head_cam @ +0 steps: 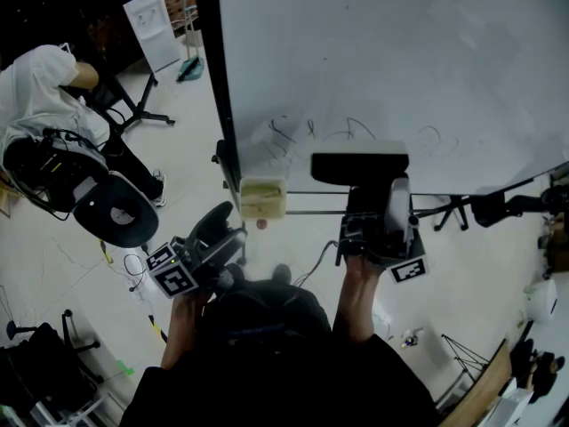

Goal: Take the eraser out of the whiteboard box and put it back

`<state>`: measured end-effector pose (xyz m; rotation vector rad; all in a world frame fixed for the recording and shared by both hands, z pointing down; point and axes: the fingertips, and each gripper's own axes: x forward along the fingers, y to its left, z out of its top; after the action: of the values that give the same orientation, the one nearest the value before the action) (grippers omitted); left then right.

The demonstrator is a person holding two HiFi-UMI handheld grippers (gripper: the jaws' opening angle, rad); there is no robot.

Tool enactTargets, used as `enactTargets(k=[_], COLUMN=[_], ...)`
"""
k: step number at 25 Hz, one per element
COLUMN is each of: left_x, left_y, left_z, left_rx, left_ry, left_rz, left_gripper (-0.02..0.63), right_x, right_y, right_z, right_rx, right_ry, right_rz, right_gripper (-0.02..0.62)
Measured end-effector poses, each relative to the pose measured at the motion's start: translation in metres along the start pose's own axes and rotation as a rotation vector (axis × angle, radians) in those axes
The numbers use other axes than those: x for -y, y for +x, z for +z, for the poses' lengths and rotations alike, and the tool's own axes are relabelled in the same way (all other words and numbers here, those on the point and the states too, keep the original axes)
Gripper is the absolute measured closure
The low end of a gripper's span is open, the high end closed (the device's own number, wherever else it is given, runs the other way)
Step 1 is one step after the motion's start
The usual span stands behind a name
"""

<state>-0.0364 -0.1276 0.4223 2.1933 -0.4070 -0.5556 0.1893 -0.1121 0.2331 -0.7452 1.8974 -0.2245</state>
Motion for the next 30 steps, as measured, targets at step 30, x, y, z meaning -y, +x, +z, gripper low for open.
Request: enactTargets(k=[30], left_x=[0.007], left_y=[0.014], left_z=[-0.003], left_rx=[-0.032], left_ry=[0.011], left_rz=[-0.024], left_gripper=[0.198], right_x=[0.002], right_y=[-0.033], right_z=[0.075], right_rx=[0.287], right_ry=[0.090], right_rz=[0.051], right_gripper=[0.446])
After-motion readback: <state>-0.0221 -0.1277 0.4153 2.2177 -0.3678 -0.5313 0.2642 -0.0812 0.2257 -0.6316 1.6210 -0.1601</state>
